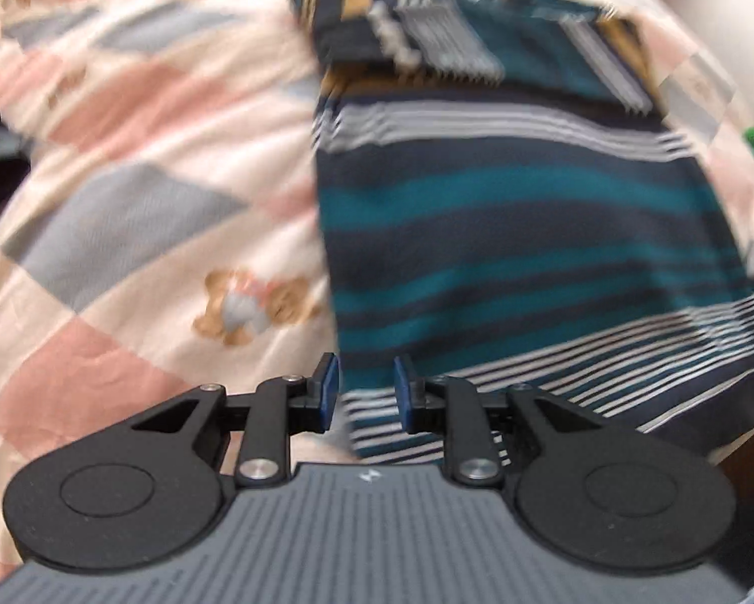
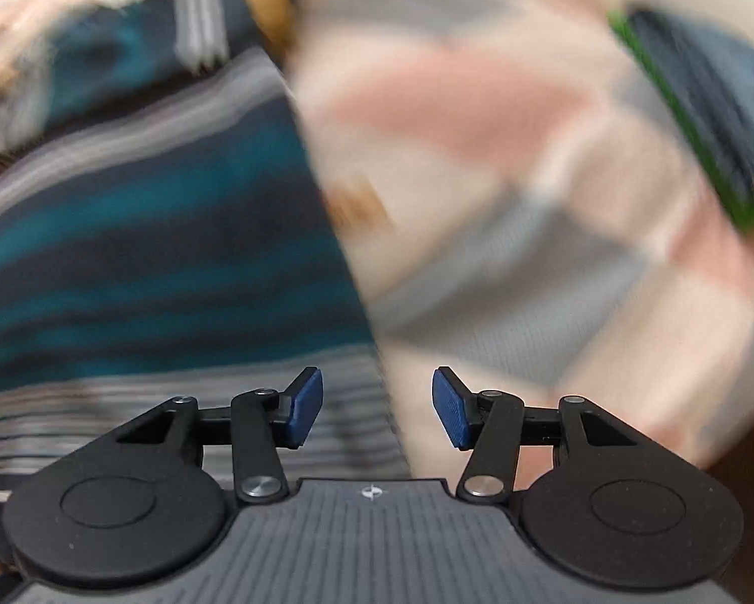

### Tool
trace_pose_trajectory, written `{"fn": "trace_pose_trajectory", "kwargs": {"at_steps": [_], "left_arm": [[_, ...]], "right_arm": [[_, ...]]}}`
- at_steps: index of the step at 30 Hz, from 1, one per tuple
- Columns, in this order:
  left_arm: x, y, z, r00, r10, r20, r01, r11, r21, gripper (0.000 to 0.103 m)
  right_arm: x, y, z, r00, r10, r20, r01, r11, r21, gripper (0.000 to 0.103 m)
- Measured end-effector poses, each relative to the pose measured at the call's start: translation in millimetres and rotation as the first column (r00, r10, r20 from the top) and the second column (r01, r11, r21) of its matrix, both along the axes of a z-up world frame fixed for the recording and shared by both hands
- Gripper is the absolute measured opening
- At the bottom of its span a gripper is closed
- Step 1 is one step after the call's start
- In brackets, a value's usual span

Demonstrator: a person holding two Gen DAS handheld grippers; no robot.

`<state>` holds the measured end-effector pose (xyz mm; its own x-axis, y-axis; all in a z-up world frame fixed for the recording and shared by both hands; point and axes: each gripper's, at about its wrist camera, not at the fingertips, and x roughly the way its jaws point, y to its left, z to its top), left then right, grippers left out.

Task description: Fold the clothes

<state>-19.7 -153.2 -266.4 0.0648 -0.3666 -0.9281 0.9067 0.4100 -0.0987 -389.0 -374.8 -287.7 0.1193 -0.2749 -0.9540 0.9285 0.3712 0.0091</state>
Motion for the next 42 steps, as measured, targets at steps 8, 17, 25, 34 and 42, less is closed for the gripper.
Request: {"fn": "trace_pose_trajectory", "kwargs": {"at_steps": [8,17,25,34,42], "left_arm": [[-63,37,-52,0.999,0.000,0.035,-0.006,0.989,0.149,0.018],[-109,93,-18,0.984,0.168,0.058,-0.178,0.946,0.272,0.018],[-135,52,71,0.973,0.153,0.174,-0.177,0.975,0.131,0.028],[-176,17,128,0.976,0.085,0.202,-0.092,0.995,0.029,0.029],[-190,19,128,0.980,0.076,0.185,-0.082,0.996,0.026,0.029]], "right_arm": [[10,48,-45,0.956,0.294,0.015,-0.294,0.953,0.076,0.048],[-62,95,-32,0.951,0.304,0.052,-0.308,0.932,0.190,0.045],[-59,65,48,0.950,0.255,0.180,-0.261,0.965,0.006,0.055],[-41,73,103,0.892,0.356,0.279,-0.343,0.934,-0.095,0.056],[-50,94,106,0.882,0.365,0.298,-0.352,0.931,-0.097,0.056]]}}
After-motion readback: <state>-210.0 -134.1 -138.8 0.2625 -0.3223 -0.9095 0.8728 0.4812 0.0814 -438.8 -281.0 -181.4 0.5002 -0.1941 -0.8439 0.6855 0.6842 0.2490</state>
